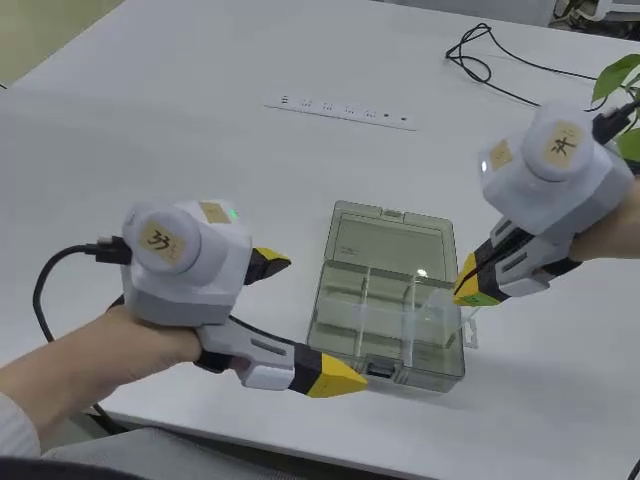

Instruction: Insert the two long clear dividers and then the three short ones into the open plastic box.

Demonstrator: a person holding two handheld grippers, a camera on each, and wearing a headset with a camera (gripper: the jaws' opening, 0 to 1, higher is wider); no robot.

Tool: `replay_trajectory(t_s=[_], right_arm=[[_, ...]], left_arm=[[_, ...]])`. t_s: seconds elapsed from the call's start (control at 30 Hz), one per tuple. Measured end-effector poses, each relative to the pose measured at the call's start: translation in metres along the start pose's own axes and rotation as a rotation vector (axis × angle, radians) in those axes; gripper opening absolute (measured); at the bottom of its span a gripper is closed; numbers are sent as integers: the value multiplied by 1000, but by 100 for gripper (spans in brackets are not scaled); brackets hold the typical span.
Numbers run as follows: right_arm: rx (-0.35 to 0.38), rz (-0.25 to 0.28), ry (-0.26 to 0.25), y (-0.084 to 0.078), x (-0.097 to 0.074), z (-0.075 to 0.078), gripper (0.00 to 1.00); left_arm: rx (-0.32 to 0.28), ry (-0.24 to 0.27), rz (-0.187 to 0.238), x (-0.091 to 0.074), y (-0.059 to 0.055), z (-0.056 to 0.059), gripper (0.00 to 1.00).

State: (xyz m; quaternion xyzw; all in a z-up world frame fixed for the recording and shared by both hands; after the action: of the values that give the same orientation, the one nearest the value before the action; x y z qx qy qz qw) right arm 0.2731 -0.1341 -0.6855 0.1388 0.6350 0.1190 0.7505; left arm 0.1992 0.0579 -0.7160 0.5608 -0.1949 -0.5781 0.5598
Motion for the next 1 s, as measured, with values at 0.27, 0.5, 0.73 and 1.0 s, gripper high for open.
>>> replay_trajectory(t_s=[0.27,0.5,0.73,1.0], right_arm=[[-16,-18,8,3,2,-5,2],[-18,-25,16,3,2,-2,2],[-21,-31,17,4,2,-5,2],[-31,-40,26,8,5,-6,2]], left_arm=[[-6,3,4,-1,-1,0,100],[-10,0,6,-1,-3,1,100],[-11,-7,11,1,-3,2,99],[-10,-10,12,0,-4,1,99]])
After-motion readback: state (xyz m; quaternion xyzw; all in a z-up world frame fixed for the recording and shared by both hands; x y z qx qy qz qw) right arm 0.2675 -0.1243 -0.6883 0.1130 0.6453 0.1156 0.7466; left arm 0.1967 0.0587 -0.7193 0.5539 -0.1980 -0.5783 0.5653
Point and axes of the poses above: the centre of the closed fingertips' face, and the gripper's own axes: x roughly forward along the fingers, z roughly to its right, y roughly out of its top, the point moved 8 cm from there along -x, roughly backward along the fingers, and after that the axes turned 12 degrees about -y, right-handed, at the moved point
